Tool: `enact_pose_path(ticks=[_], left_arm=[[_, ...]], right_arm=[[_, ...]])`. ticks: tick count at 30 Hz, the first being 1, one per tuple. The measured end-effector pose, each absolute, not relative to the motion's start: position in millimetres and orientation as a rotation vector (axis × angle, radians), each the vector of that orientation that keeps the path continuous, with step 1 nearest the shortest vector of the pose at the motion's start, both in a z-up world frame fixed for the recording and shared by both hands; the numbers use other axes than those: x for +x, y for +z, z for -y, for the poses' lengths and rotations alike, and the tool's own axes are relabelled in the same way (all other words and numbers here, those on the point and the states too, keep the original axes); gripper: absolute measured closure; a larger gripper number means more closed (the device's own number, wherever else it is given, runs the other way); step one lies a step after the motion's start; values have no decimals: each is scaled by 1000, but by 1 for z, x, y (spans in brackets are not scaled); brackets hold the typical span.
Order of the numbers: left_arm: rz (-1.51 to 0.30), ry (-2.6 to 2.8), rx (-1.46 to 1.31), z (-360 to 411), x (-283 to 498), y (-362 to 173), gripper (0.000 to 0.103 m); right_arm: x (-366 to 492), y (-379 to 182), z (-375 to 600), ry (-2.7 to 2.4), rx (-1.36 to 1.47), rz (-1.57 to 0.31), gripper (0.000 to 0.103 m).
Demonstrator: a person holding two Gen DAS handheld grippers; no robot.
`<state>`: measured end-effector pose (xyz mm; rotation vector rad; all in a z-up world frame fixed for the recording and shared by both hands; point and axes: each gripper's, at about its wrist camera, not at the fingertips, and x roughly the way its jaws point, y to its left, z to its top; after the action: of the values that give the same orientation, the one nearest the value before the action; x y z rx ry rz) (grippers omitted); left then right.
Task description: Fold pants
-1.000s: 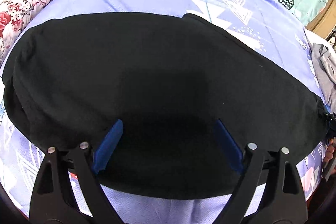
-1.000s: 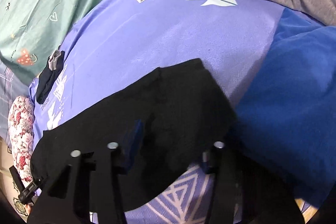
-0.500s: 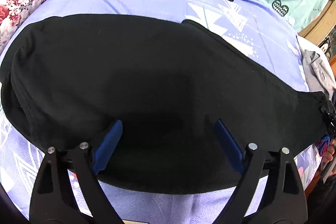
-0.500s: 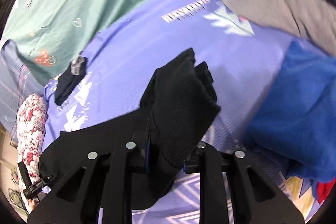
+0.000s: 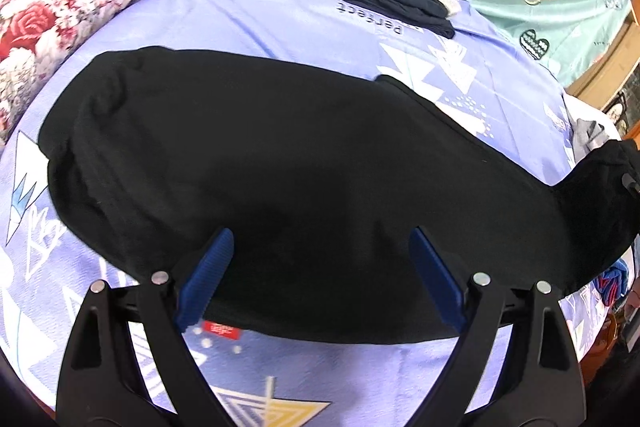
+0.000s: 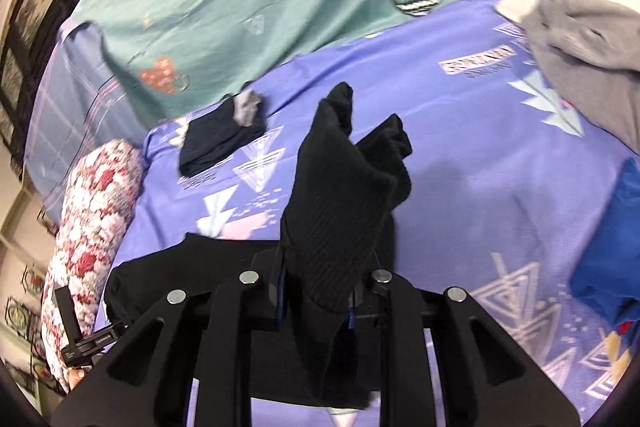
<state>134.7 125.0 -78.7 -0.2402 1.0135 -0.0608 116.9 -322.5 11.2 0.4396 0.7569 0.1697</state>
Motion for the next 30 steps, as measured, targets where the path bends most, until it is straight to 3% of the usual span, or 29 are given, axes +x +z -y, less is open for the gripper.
enact_pose_path(ticks=[15, 30], left_arm=[[-1012, -46, -277, -146, 129, -82, 12], [-1022, -43, -254, -139, 131, -82, 12]], right_arm=[[143, -22, 214, 210, 181, -888, 82], [145, -40, 181, 250, 97, -923, 82]])
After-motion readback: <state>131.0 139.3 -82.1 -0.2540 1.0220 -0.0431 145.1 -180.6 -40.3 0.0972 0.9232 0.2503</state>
